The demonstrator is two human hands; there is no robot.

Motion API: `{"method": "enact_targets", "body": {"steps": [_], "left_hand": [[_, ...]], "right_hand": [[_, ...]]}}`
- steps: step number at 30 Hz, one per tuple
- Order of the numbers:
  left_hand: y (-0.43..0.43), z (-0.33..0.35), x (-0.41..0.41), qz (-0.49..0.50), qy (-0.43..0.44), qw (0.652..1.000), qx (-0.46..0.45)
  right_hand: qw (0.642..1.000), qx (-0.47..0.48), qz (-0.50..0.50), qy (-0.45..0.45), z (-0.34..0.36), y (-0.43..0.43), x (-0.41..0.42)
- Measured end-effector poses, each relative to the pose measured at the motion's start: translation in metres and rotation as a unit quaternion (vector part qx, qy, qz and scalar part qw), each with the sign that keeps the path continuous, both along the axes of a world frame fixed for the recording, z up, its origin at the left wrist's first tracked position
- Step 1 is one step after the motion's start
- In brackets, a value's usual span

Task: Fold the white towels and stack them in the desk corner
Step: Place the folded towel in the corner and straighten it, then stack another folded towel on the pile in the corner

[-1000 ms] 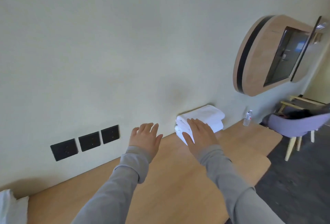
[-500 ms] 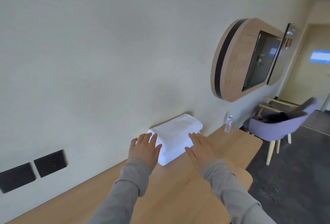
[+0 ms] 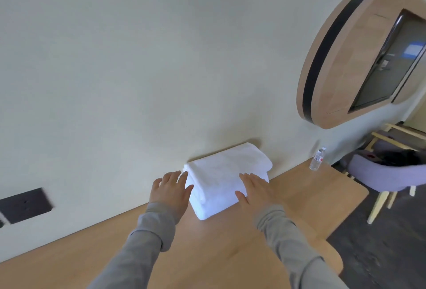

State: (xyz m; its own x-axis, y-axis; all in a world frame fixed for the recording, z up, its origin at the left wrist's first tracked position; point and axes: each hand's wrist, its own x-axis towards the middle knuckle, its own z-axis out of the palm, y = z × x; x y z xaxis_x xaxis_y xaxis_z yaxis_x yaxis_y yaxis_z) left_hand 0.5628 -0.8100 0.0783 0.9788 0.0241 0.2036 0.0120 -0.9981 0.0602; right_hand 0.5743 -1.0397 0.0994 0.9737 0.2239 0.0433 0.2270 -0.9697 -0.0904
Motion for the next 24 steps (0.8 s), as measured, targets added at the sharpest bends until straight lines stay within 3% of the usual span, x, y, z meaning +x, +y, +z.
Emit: {"method": "enact_targets", "body": {"steps": [8, 16, 21, 24], "left_hand": [[-0.042, -0.045, 0.033, 0.086, 0.067, 0.993, 0.042], [-0.130, -0.093, 0.071, 0.202, 0.171, 0.963, -0.045], [-0.162, -0.121, 0.093, 0.290, 0.199, 0.917, -0.191], [-0.167, -0.128, 0.114, 0.355, 0.178, 0.854, -0.336]], "right_hand": [[0.998, 0.010, 0.042, 0.052, -0.054, -0.069, 0.086], [0.986, 0.078, 0.044, 0.139, -0.107, -0.137, 0.183], [0.946, 0.214, -0.023, 0.242, -0.129, -0.151, 0.219], [0.932, 0.230, -0.010, 0.281, -0.142, -0.149, 0.231]]}}
